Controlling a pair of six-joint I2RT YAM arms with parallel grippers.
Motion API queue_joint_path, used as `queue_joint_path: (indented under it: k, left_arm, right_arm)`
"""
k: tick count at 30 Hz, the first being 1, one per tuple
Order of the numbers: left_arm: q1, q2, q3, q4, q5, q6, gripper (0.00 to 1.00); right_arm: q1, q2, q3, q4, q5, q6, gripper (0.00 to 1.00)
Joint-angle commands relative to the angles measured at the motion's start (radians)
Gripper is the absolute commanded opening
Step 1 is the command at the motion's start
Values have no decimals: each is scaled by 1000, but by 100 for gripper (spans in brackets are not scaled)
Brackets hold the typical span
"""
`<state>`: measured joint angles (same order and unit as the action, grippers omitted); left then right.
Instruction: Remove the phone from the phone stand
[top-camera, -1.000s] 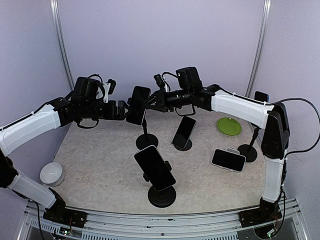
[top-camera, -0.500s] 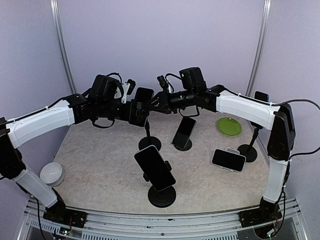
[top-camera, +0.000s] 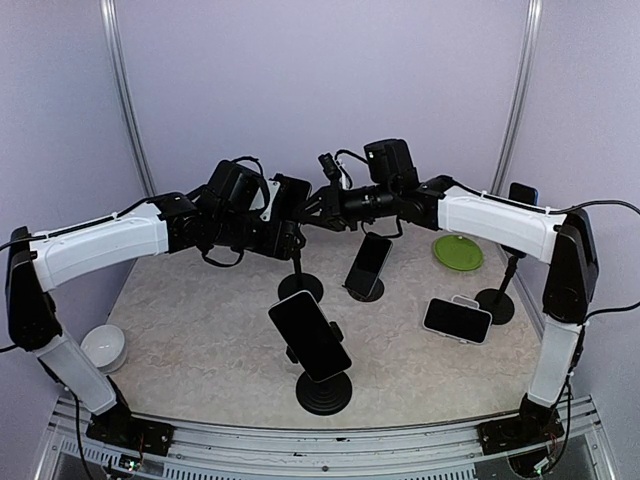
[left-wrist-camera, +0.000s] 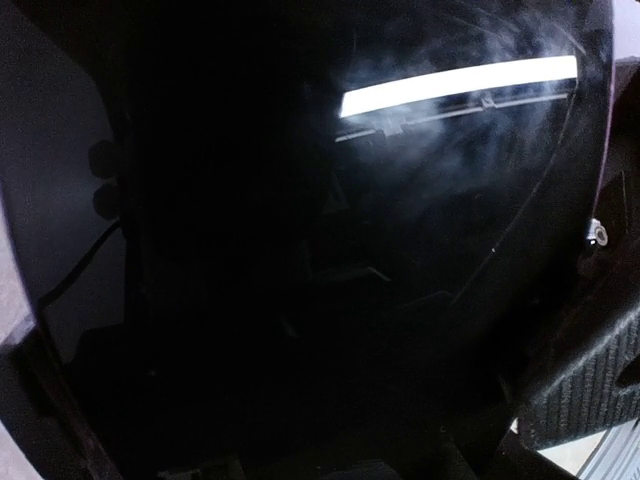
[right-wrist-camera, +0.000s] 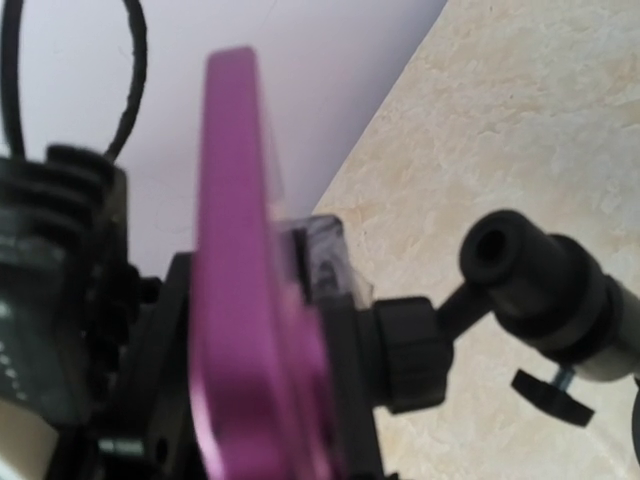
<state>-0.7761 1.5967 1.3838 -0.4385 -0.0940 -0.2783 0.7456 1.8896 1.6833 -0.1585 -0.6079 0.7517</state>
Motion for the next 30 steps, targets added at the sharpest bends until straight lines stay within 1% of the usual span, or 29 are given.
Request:
queue_joint_path:
  k: [1,2,4,6,8,11,12,13,15,17,19,30]
  left_arm:
    - [7,-47,-16,42,-37,11,71]
    - [8,-48,-18,44,-32,14,68]
    - [7,-50,-20,48,-26,18,65]
    - [8,-50,-19,47,-31,15,64]
    - [8,-50,-20,46,-31,16,63]
    - [8,-55,-24,44,-29,19,61]
    - [8,-57,-26,46,-27,20,60]
    - [8,-61,-29,49,-25,22,60]
    - [8,-67,-34,53,-20,22,60]
    - [8,-68,-37,53,-17,22,59]
    - [8,-73,-41,57,-9,21,59]
    - [7,-81,-52,71,2,19,57]
  right_arm:
    - [5,-84,-41,20,-32,9,21]
    - [4,-90,-53,26,-33,9,26]
    - [1,-102,-79,45,-38,17,32]
    - [-1,-110,-98,62,-45,28,35]
    - [-2,-113,-107,72,-44,37,35]
    - [-2,-107,-106,80,-48,40,28]
    - [-2,-105,-102,82,-48,40,29]
    - [-2,-101,-96,79,-47,38,33]
    - [-2,-94,-85,71,-44,36,44]
    - [-3,-84,-75,71,-43,38,50]
    - [-2,-75,-68,70,-33,39,53]
    - [-2,-15,-30,70,-41,41,49]
